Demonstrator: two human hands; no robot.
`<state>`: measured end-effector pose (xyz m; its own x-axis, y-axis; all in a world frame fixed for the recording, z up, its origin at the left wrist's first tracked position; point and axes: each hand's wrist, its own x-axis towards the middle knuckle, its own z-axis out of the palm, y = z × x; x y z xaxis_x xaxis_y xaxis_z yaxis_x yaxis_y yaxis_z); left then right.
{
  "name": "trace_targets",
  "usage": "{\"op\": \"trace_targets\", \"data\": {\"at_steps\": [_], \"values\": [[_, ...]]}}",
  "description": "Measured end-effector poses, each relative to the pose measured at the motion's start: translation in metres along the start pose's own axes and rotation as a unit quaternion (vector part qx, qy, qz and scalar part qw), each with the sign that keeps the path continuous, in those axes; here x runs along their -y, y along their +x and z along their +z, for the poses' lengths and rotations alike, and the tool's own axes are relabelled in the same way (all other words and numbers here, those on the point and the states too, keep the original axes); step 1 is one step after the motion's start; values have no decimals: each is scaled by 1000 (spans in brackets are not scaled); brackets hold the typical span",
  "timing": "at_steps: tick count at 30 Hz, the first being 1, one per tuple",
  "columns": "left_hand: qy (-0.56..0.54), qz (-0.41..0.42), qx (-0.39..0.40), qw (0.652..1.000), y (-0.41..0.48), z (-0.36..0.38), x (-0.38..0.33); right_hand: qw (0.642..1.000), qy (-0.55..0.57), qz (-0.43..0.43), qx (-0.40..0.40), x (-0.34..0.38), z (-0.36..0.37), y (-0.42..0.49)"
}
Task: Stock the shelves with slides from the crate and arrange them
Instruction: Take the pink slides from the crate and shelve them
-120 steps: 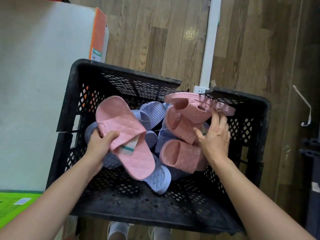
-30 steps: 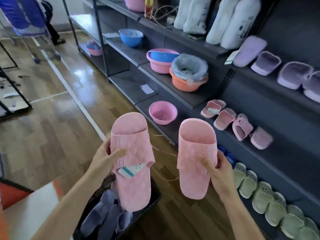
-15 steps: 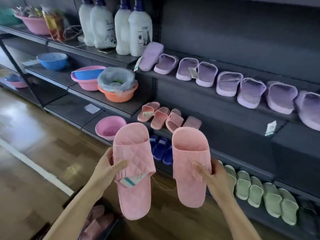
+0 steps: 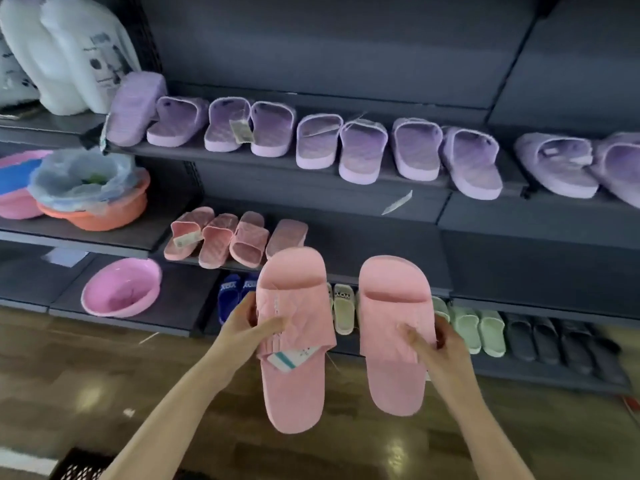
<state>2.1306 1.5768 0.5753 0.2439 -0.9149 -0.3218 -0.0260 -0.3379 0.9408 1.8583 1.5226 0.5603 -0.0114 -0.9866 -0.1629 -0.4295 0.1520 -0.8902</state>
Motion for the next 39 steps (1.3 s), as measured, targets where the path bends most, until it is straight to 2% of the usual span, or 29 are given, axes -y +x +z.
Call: {"op": "trace_targets", "data": {"at_steps": [7, 14, 20, 23, 27, 30, 34, 39], "values": [[13, -19, 88, 996, 60, 23, -8, 998, 7, 54, -41, -15, -6, 24], [11, -60, 95, 994, 146, 23, -4, 994, -24, 92, -51, -4, 23, 80], [51, -121, 87, 988, 214, 15, 17, 984, -110, 138, -8, -9, 67, 137], [42, -138, 90, 985, 246, 14, 29, 985, -90, 143, -26, -18, 87, 163], [43, -113, 40, 992, 284, 25, 44, 987, -80, 135, -28, -36, 107, 198], [49, -83, 34, 995, 316, 41, 50, 988, -61, 138, -21, -58, 115, 235], [141, -40, -9, 989, 362, 66, 47, 989, -57, 136, -15, -73, 120, 287], [266, 23, -19, 963, 425, 93, 43, 992, -71, 98, -26, -92, 126, 359]]}}
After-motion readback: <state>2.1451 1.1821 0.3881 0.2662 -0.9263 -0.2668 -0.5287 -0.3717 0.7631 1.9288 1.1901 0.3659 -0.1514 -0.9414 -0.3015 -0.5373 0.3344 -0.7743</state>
